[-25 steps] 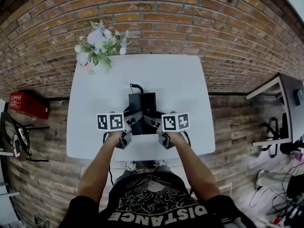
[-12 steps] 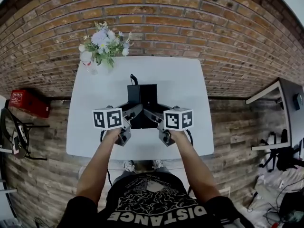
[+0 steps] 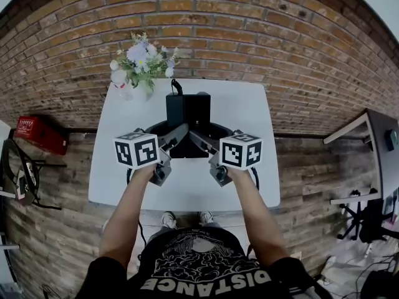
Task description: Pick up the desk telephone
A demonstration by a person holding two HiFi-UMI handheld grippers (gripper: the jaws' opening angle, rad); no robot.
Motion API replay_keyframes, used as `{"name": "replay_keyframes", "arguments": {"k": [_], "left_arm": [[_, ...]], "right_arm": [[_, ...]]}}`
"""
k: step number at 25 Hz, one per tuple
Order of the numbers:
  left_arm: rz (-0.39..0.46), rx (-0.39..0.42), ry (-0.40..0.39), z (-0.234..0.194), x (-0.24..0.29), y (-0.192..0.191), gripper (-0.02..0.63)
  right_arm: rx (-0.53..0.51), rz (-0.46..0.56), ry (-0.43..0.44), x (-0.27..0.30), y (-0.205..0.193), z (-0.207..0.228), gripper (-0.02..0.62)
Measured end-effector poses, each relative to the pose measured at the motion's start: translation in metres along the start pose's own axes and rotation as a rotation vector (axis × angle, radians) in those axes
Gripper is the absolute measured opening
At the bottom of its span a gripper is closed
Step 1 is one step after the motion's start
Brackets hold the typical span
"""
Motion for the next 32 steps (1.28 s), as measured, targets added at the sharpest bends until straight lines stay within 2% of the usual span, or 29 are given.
{"name": "replay_keyframes", "arguments": {"k": [17, 26, 32], "left_arm": [[0.176, 0.232, -0.040, 0.073, -0.031, 0.091, 0.198], [0.248, 0.329, -0.068, 0.109, -0.045, 0.115, 0.198], [0.259, 0.346, -0.073, 0.117, -0.049, 0.120, 0.198]], "right_arm": [[-0.198, 0.203, 0.046, -0.039, 0.093, -0.062, 0.262], [-0.300, 0.295, 0.057, -0.064, 0.121, -0.088, 0.262], [-0.316, 0.314, 0.057, -0.070, 0.126, -0.094, 0.263]]}}
Point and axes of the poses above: the fingertips, and each gripper's own axes: x forward along the fingers, z to its right, y out of its top, the point moved 1 cm from there along -x, backward along the fingers, and after that the axes turned 7 degrees about -y, right-handed, at the moved point
